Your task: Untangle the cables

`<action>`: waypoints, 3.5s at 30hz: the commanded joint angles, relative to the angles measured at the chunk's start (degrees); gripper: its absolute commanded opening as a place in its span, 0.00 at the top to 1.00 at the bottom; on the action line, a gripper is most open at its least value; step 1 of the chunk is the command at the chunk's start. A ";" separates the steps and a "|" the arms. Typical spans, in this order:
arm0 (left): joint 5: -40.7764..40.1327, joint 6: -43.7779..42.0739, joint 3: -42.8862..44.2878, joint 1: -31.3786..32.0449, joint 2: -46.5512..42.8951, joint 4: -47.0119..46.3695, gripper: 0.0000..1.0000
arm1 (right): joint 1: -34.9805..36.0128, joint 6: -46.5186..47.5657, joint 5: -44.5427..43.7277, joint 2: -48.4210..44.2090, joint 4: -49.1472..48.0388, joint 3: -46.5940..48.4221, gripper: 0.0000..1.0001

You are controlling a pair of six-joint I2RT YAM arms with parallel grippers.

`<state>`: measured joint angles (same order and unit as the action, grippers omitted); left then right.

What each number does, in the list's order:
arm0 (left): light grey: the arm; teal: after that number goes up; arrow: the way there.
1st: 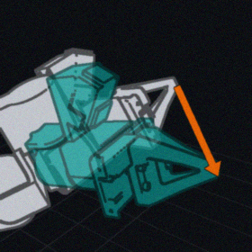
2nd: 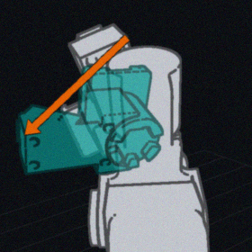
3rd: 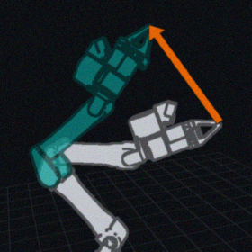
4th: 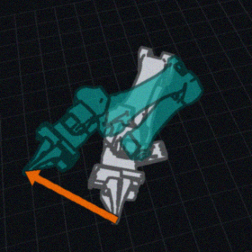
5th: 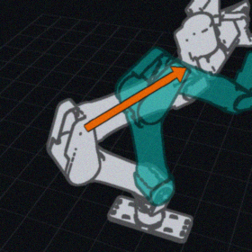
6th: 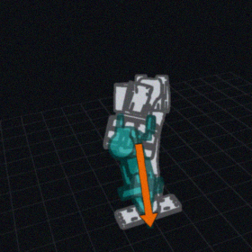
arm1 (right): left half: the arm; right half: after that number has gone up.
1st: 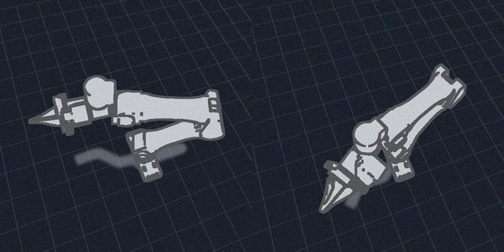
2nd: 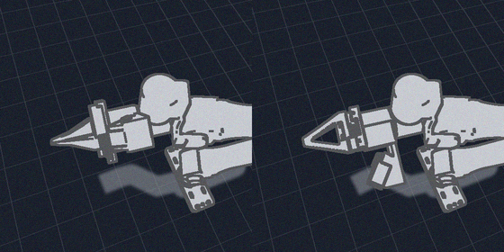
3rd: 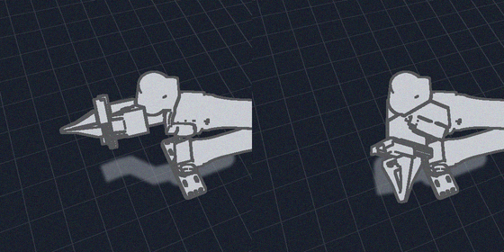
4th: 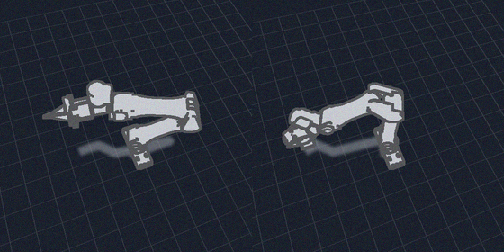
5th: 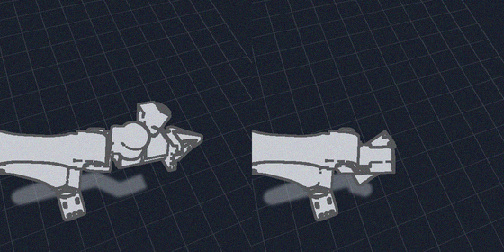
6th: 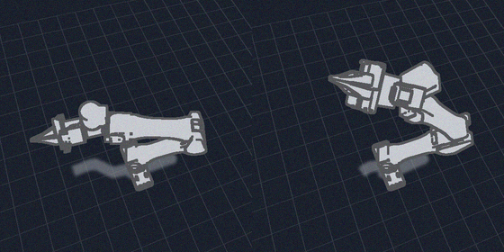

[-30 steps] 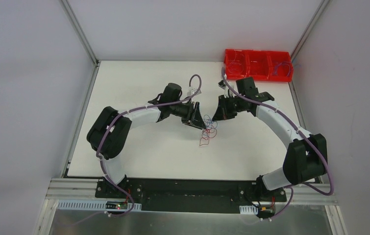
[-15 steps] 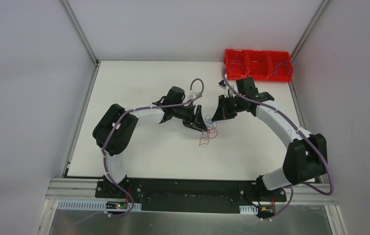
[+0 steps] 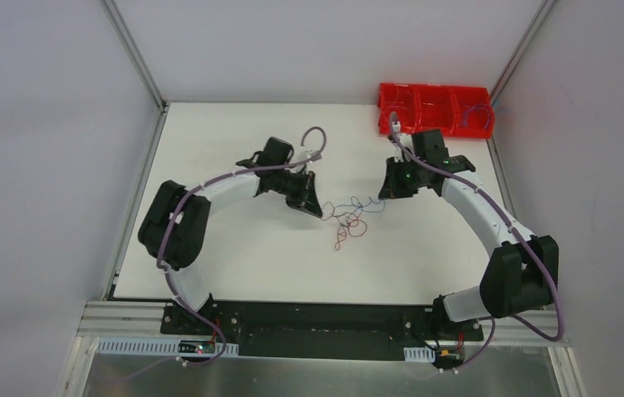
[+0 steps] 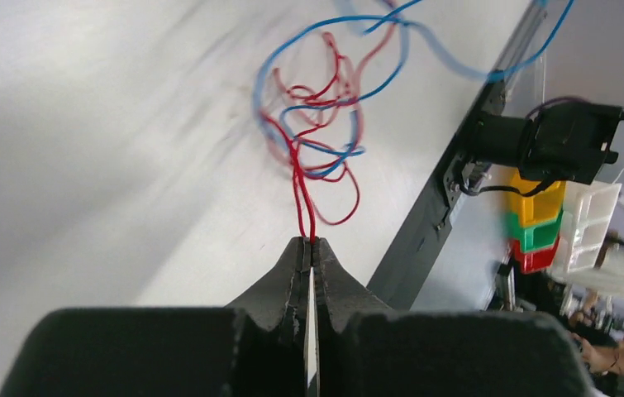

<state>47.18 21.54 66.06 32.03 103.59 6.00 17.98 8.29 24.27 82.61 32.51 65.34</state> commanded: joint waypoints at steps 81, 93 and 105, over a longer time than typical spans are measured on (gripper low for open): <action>26.55 -4.66 32.94 -8.88 -5.33 32.67 1.00 | 6.56 -21.06 16.17 2.33 -35.94 -2.05 0.18; 25.00 -2.71 34.14 -10.41 -6.79 32.60 1.00 | 6.75 -17.44 7.91 2.75 -33.56 -5.23 1.00; 28.25 4.17 49.41 -17.86 -8.01 30.61 1.00 | -2.00 0.74 2.54 7.10 -12.49 -8.05 0.95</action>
<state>71.88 21.08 109.43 16.71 98.17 39.42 17.58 1.63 29.17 89.23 12.21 57.67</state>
